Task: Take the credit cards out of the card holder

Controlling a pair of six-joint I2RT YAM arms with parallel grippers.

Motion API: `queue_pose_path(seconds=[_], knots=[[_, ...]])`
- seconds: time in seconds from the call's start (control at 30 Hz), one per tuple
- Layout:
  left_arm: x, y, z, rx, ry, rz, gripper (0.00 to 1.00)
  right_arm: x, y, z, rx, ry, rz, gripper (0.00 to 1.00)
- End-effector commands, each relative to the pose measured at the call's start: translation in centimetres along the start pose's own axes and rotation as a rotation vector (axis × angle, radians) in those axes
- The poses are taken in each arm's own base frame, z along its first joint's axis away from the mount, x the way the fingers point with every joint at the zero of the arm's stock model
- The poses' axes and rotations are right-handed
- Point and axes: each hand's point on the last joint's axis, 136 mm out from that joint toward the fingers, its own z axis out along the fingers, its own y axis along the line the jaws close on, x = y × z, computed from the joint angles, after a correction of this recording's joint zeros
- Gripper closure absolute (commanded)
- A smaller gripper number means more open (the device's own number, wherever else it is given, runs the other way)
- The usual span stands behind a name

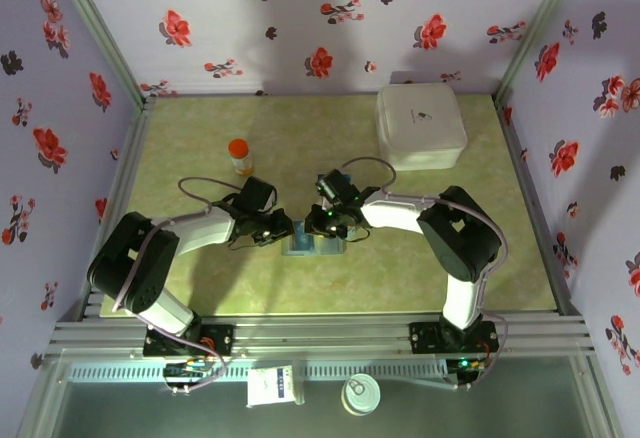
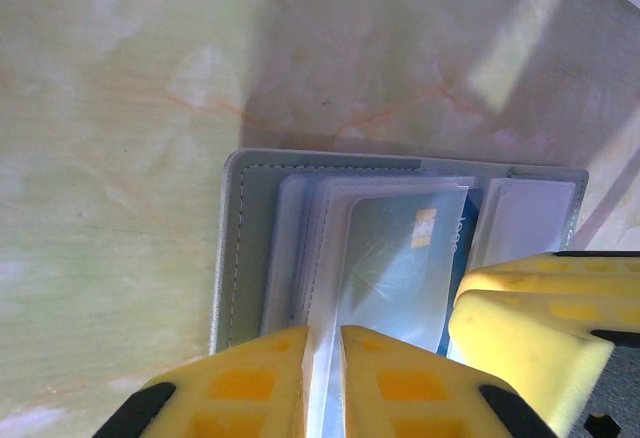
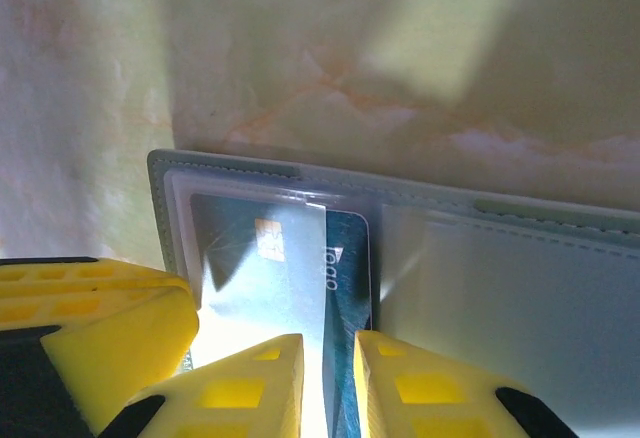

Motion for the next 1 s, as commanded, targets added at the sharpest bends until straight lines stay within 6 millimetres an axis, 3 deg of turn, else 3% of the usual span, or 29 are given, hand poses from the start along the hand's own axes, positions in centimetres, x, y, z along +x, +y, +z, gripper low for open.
queue_pose_path(seconds=[0.0,0.67,0.97], knots=[[0.3,1.4,-0.3,-0.045,0.003,0.006,0.85,0.0,-0.2,-0.6,0.049,-0.007,-0.027,0.79],[-0.2,0.7,-0.5,-0.035,-0.001,0.012,0.90,-0.1,-0.3,-1.7,0.075,-0.023,-0.041,0.79],[-0.4,-0.6,-1.0,0.006,-0.006,0.021,0.93,-0.4,0.2,-2.6,0.057,-0.052,-0.049,0.78]])
